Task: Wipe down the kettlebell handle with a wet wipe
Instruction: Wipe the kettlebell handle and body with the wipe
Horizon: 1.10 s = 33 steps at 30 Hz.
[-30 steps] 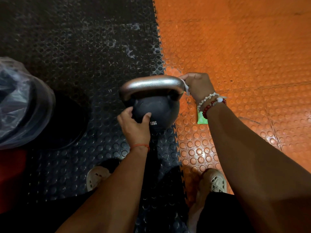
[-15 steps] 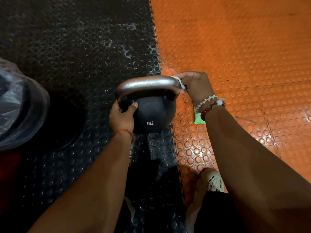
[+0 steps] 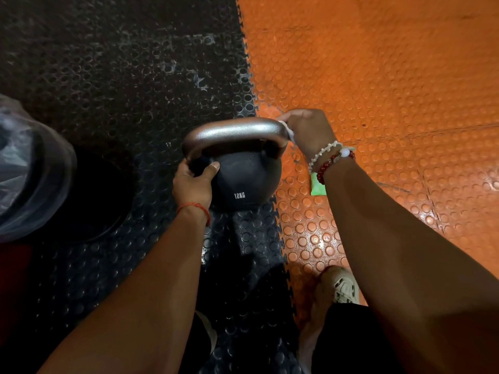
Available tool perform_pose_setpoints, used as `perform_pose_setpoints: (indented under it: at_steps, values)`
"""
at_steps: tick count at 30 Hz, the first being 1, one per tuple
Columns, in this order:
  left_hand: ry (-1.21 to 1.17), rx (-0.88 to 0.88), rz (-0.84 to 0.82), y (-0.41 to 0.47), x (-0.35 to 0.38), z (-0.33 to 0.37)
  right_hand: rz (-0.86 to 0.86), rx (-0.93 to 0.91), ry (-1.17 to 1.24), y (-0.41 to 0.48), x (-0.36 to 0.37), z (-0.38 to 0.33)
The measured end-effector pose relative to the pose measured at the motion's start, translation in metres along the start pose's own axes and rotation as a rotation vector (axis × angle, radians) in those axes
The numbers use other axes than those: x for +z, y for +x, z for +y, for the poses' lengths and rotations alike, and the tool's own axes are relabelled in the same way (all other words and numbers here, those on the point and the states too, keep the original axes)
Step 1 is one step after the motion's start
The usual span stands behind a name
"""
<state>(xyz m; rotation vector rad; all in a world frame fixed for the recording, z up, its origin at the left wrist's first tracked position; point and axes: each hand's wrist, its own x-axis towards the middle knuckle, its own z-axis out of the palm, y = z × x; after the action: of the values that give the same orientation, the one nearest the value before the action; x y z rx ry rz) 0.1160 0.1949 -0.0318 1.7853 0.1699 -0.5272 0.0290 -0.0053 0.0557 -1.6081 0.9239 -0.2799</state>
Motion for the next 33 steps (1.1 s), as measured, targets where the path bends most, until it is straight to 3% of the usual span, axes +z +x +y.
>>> perform_pose_setpoints:
  at_steps: [17, 21, 33]
  values:
    - [0.010, 0.014, -0.008, 0.003, 0.001, -0.005, -0.078, 0.004, -0.096, 0.014, 0.001, -0.001]
    - [0.003, 0.030, -0.007, 0.001, 0.002, -0.004, -0.110, -0.036, 0.028, 0.012, 0.000, -0.002]
    - [0.024, 0.015, 0.010, -0.002, 0.002, 0.000, 0.022, 0.017, 0.053, -0.001, 0.002, 0.004]
